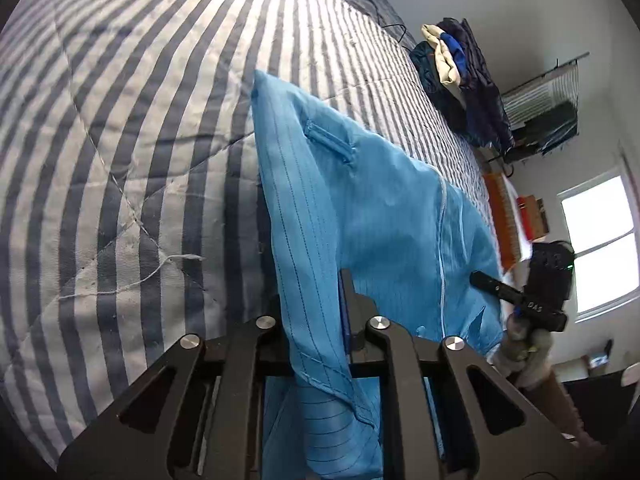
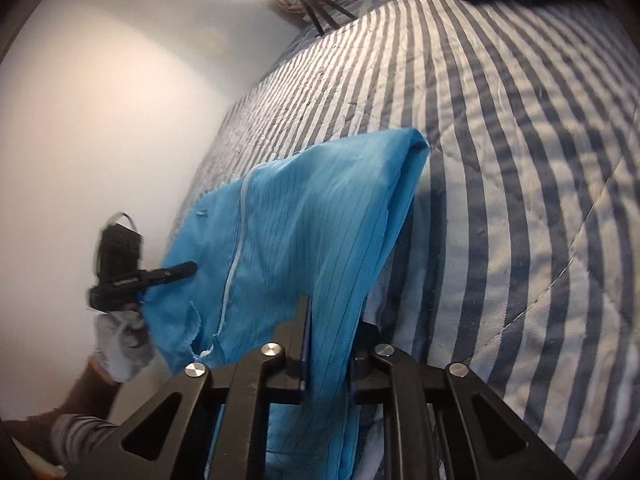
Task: Fold large clothes
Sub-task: 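Lift the folded shirt with both grippers and carry it onto the dark clothes pile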
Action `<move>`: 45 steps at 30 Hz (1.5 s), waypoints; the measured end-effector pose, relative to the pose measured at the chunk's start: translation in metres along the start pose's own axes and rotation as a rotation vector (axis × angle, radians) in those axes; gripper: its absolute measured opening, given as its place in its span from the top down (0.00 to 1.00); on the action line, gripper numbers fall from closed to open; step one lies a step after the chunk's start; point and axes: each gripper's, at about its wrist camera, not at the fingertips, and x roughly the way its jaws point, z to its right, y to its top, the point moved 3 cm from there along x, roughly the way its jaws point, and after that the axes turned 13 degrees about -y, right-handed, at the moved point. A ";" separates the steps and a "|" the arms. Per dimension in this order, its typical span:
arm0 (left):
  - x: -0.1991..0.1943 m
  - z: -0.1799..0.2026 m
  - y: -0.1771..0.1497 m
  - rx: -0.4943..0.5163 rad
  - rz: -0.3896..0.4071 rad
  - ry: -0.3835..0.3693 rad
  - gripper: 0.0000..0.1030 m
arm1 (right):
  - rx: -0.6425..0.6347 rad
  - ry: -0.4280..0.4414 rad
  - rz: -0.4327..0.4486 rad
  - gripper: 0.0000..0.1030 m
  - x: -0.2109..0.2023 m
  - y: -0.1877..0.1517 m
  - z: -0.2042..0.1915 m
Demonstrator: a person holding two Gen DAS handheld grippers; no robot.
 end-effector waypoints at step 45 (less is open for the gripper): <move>0.029 0.265 0.027 0.601 0.132 0.085 0.96 | -0.282 -0.471 0.371 0.97 -0.192 0.050 -0.037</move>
